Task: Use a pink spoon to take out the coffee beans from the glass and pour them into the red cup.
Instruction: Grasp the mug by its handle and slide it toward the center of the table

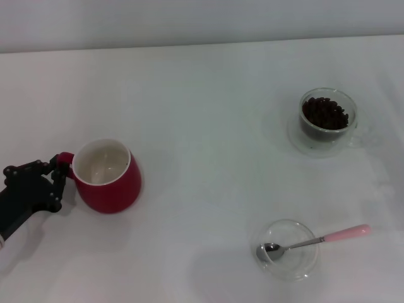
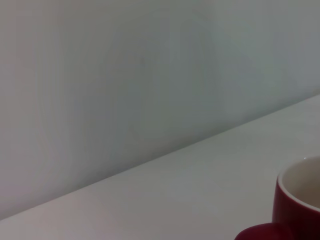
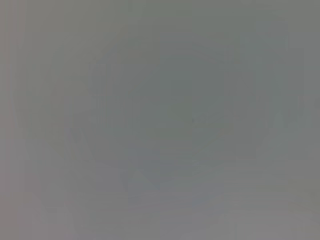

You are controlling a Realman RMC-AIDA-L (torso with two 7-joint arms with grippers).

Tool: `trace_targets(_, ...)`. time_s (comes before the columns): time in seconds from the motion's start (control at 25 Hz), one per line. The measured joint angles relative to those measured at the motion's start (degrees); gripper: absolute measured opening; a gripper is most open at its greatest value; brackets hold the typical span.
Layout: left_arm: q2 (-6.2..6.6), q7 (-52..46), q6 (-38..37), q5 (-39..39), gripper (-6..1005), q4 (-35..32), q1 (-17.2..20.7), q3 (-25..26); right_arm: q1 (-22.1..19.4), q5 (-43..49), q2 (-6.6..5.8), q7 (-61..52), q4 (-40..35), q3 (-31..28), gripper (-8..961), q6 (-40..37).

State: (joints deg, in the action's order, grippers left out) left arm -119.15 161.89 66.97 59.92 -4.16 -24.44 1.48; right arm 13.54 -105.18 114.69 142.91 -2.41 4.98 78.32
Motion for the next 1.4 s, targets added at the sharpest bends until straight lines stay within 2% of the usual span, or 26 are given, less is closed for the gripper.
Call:
trace_targets(0.16,-0.02,0.0,0.0,0.0,90,0.7,-0.1,0.0,0.0,0.0,0.00,0.0,0.0,0.0,867,0.0)
trace_targets(0.52,-0.12,0.0,-1.9,0.0,90,3.1,-2.0,-0.8,0.4,0.1,0.00,0.0,0.0,0.0,867,0.0)
trace_targets(0.92,-0.05,0.0,-8.9,0.2,91,7.3,-7.1,-5.5,0.4,0.1,0.00,0.0,-0.3,0.0,867,0.0)
trace_targets(1.4,-0.28,0.0,-10.1,-1.4,90,9.9,-11.7,-6.0,0.5,0.1,0.00,0.0,-0.5,0.0,866,0.0)
